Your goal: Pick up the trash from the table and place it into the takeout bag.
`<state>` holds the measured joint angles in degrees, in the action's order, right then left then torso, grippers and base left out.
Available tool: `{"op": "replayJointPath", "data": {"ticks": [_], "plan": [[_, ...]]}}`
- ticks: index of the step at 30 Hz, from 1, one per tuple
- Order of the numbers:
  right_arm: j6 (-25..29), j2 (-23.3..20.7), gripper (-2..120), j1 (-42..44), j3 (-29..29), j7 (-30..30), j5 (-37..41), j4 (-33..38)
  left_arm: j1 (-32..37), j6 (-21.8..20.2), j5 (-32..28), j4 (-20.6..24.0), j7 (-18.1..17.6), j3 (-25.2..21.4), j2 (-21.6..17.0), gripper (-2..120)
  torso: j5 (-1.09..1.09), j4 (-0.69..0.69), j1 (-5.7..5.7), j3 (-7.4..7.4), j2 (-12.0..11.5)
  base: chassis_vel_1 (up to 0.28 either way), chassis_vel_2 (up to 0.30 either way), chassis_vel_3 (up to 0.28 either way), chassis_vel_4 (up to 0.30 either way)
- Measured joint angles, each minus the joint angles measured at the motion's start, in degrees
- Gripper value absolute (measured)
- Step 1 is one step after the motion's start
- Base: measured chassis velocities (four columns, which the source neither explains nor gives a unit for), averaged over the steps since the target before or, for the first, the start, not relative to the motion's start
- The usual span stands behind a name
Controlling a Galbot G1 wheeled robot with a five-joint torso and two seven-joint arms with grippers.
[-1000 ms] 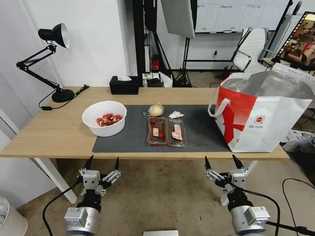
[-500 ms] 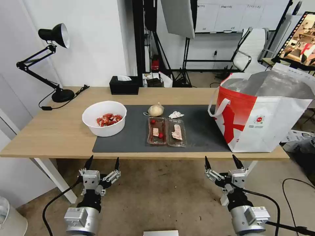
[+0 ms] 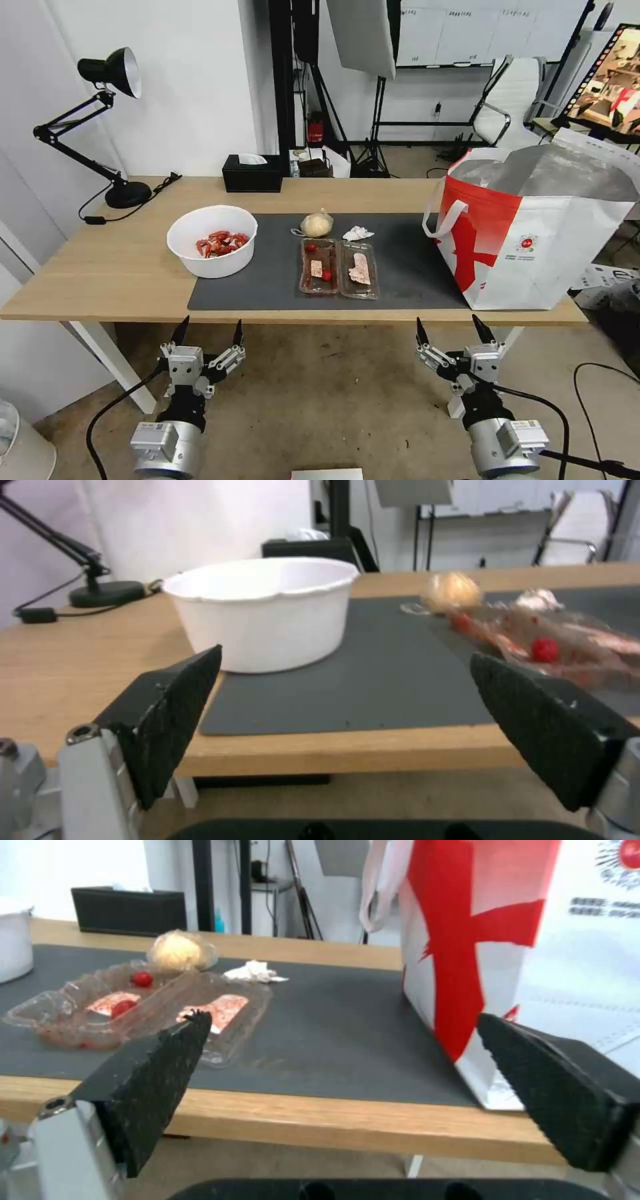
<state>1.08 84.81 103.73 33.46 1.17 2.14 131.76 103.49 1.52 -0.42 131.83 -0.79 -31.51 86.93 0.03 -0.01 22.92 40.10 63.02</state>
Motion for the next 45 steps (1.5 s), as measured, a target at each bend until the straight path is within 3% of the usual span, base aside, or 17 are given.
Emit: {"op": "replayJointPath", "data": {"ticks": [1,2,8,45], "plan": [[1.52,-1.69,100,0.96,2.99,1.32,2.82,-0.17,0.85,3.42,-0.91,0.58,-1.83,-0.06,2.25,100,-0.1,0.0,0.0,0.01,0.0,0.0,0.0,0.0,0.0],[2.06,-2.14,100,1.18,3.7,1.83,3.77,-0.23,1.24,5.02,-1.38,0.85,-2.53,0.02,3.3,100,-0.05,0.01,0.0,0.0,0.01,0.0,0.0,0.0,0.0],[3.33,-2.93,100,0.75,4.59,2.78,5.4,-1.09,1.82,7.6,-2.93,0.12,-2.0,0.28,4.58,100,-0.03,0.01,0.0,0.0,0.0,0.0,0.0,0.0,0.0],[2.65,-3.57,100,-0.38,2.94,3.91,5.83,-1.67,1.68,8.57,-3.15,-0.9,-0.61,-0.04,4.45,100,-0.03,0.01,0.0,0.0,0.0,0.0,0.0,0.0,0.0]]}}
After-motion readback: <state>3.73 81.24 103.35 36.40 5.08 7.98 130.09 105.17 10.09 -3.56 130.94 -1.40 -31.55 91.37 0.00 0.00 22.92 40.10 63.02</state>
